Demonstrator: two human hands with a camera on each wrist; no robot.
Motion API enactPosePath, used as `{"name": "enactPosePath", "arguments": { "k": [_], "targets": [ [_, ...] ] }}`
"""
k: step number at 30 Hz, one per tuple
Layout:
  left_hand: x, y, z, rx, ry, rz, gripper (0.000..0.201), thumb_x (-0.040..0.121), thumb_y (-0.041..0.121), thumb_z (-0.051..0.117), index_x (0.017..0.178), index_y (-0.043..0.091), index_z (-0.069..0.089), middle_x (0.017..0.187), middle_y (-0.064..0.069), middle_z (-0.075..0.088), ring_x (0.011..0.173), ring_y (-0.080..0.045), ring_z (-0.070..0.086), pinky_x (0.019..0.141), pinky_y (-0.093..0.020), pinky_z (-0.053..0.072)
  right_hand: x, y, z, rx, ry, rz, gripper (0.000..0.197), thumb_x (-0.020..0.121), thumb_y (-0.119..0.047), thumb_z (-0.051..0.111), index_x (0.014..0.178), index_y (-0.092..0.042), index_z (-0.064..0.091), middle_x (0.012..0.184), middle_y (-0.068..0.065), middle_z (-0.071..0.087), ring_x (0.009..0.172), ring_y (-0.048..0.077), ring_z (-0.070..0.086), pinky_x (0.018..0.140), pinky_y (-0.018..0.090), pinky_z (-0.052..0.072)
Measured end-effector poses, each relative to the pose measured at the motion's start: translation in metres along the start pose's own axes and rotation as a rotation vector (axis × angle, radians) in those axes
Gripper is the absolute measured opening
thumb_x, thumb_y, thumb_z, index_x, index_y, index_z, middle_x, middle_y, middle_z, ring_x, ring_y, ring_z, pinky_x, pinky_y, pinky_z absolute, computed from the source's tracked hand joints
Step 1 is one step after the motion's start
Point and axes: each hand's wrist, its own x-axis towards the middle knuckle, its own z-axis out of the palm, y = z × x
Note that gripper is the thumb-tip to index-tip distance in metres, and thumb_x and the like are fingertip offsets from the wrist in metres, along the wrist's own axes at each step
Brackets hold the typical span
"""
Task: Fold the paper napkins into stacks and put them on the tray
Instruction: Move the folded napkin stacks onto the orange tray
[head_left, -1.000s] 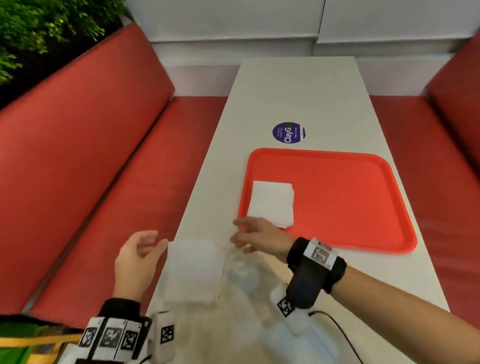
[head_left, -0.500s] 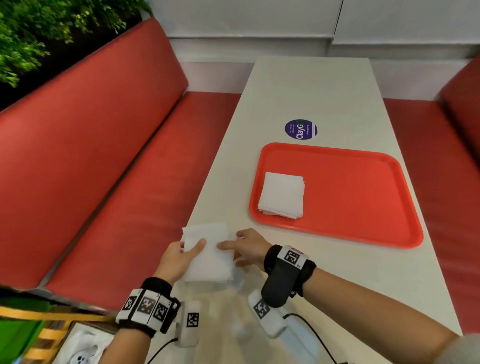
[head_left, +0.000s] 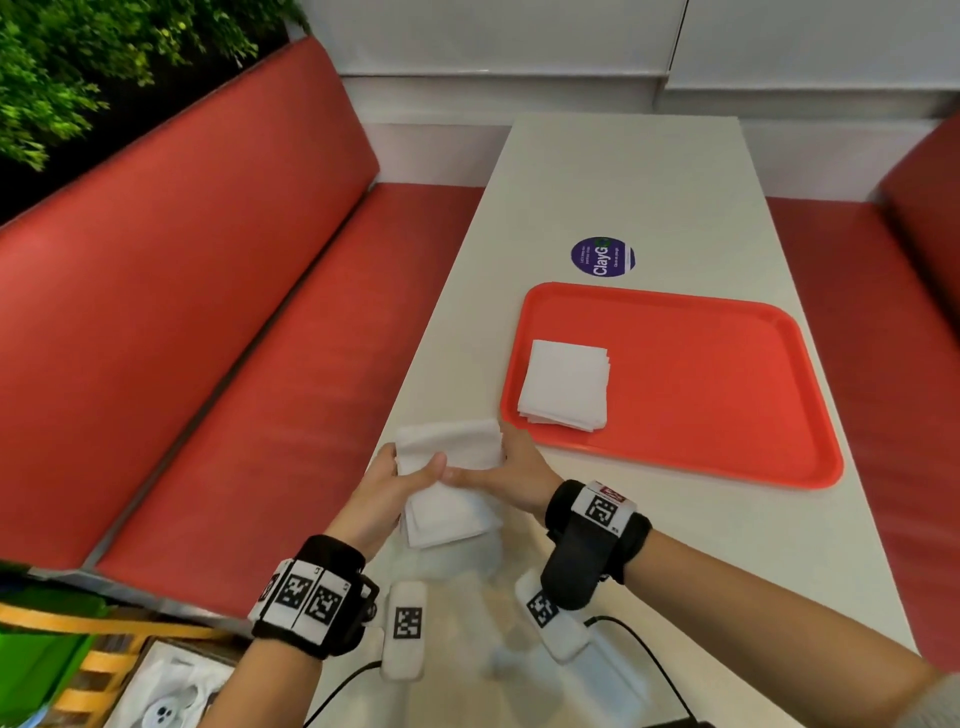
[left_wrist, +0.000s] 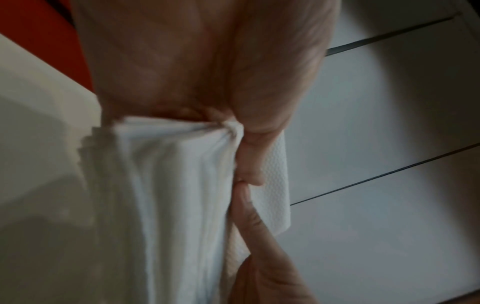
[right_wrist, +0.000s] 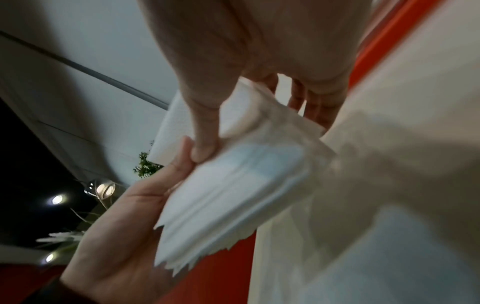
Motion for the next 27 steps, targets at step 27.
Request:
{"name": "enactPosePath", "arguments": {
  "k": [27],
  "targets": [
    [0.099,0.069,0.218,1.255,-0.206,0.599,0.073,0.080,0.033,0.075,0.139,0.008,0.040,0.139,-0.007,0.045,0.129,-0.022,0.042,0.105,-0.035,0.039,0.014,0.043,-0.217,-0.016,0.638,0.187,0.055,0.089,-0.031,0.066,0.131,-0.003,0.046,0.128,0.012,0.059,0.117,0.031,0.057,0.099,0.042,0.046]
  ]
}}
